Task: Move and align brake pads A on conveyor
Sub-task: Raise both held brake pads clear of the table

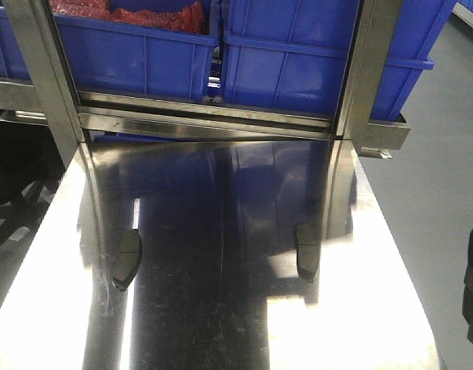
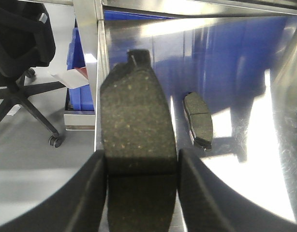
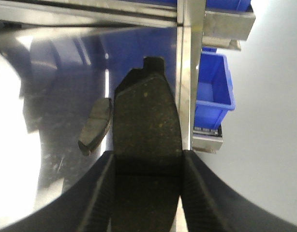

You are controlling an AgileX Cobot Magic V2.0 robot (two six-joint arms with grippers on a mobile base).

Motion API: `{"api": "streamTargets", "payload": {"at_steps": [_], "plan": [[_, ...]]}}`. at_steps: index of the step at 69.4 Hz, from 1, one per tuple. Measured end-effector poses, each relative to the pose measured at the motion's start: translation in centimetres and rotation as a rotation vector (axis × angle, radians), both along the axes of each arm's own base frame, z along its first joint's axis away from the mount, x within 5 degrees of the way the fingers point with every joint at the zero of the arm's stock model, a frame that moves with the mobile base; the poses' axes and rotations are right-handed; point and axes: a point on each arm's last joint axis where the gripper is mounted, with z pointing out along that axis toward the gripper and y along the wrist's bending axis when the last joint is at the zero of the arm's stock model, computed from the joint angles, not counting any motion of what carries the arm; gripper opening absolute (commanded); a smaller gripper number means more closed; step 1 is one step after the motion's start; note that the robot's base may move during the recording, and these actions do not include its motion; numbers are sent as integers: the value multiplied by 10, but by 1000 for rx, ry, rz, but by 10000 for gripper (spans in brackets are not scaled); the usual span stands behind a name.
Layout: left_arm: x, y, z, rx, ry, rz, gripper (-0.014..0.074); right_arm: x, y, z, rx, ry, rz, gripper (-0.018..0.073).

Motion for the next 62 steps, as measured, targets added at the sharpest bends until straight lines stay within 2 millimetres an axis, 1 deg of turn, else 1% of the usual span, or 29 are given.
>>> {"api": "streamTargets", "payload": {"at_steps": [11, 62], "plan": [[0, 0, 0, 0, 0, 0, -8, -3, 0, 3, -17, -34, 7, 25], [0, 0, 0, 0, 0, 0, -8, -3, 0, 3, -24, -35, 11, 25]]}}
